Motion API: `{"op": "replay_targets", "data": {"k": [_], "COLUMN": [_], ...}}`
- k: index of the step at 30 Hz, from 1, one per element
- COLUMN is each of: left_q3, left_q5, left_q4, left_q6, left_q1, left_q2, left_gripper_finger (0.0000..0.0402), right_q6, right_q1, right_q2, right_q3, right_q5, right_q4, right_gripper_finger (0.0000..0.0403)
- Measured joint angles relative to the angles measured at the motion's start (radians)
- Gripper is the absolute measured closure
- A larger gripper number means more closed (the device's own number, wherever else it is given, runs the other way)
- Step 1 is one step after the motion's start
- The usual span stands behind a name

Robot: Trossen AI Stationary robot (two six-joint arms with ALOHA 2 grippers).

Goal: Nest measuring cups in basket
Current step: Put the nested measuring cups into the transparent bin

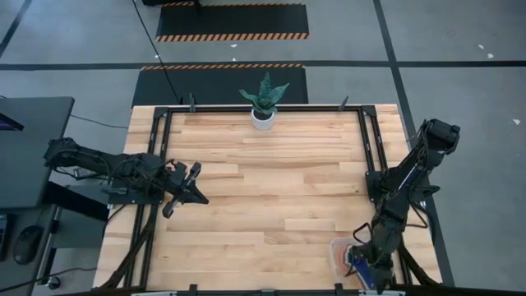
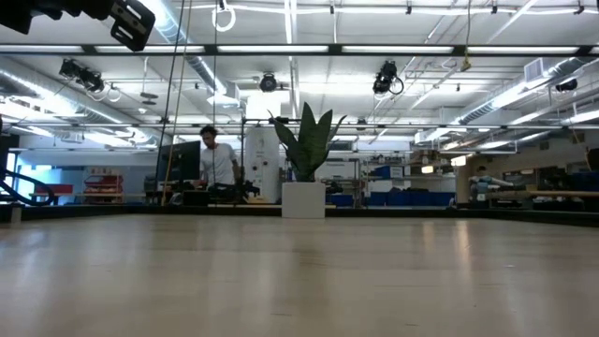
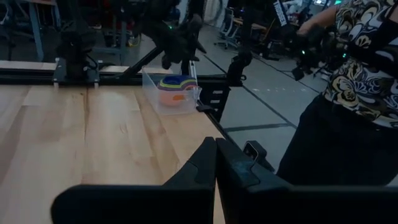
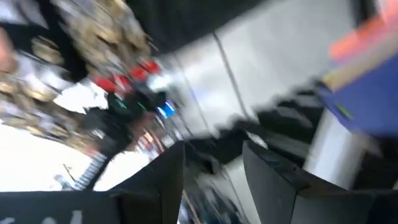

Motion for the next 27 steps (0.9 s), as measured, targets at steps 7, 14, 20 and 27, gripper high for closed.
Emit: {"op": "replay_targets", "data": {"k": [7,14,20,27], "left_q3": [0.000,0.000,0.000,0.000], "left_q5": [0.013,0.039,0.039,0.040], "left_q4": [-0.001,-0.001,0.000,0.000], "left_q6": [0.008,0.026,0.024,-0.001], "left_q1": [0.000,0.000,0.000,0.000], "left_q2": [0.000,0.000,0.000,0.000], "left_gripper_finger": [0.0388,0.0388,0.0388,0.0388], "right_q6": [0.078,0.081,0.011,-0.136], "right_q1": [0.000,0.000,0.000,0.000], "right_q2": [-0.030,-0.031,-0.047,-0.143], "right_q3": [0.000,0.000,0.000,0.048], "right_q5": [0.382,0.487,0.635,0.733], "right_q4": [0.086,0.155,0.180,0.029], "right_gripper_finger": [0.0236,0.0236,0.0236,0.0236]}}
